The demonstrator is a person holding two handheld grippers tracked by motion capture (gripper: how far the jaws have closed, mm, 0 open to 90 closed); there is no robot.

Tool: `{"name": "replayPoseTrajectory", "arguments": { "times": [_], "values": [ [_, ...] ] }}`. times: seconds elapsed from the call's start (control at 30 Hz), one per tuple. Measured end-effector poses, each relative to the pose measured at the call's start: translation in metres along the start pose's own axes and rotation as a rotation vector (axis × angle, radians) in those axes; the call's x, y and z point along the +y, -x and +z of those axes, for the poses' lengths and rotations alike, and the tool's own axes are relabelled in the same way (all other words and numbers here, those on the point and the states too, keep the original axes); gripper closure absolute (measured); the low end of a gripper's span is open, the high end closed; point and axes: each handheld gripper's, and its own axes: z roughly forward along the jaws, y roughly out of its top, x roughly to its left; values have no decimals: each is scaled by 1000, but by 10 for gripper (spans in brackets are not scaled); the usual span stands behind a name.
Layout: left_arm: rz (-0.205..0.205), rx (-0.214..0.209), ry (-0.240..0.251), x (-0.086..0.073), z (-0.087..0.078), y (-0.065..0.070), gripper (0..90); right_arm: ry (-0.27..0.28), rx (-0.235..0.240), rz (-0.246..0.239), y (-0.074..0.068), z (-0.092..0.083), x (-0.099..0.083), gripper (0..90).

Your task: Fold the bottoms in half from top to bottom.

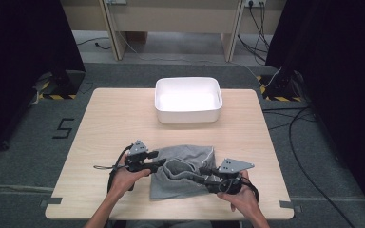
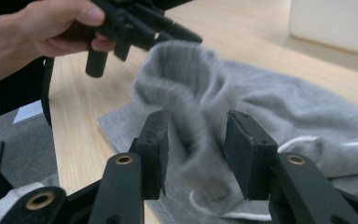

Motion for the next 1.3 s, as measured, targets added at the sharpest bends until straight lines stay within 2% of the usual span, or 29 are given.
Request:
{"name": "replayPoseTrajectory", "arguments": {
  "times": [0.13, 0.23, 0.37, 0.53, 0.63, 0.73, 0.83, 1.0, 1.1, 1.2, 1.3],
  "values": [
    [11, -40, -6, -4, -4, 11, 467, 29, -34, 12, 6, -7, 7, 576],
    [25, -40, -20, -8, -8, 18, 461, 23, -75, 38, 10, -8, 11, 575],
    [41, -36, -25, -12, -12, 27, 458, -46, -115, 22, 9, 0, 14, 563],
    [89, -65, -59, -25, -13, 45, 453, -96, -75, -15, -3, 16, 9, 559],
    [122, -41, -82, -34, -10, 50, 446, -153, -68, -53, -12, 25, 1, 554],
    [123, -35, -86, -41, -8, 52, 446, -211, -99, -104, -19, 31, -8, 555],
    [119, -26, -83, -45, -7, 53, 444, -237, -110, -104, -19, 36, -16, 559],
    [114, -9, -77, -49, -7, 54, 444, -219, -109, -69, -17, 39, -22, 560],
    [111, -5, -80, -47, -8, 55, 444, -215, -115, -72, -18, 38, -21, 555],
    [110, 1, -83, -42, -10, 54, 419, -197, -104, -50, -16, 37, -18, 493],
    [85, 2, -61, -36, -12, 52, 395, -164, -107, -19, -12, 32, -11, 447]
  ]
}}
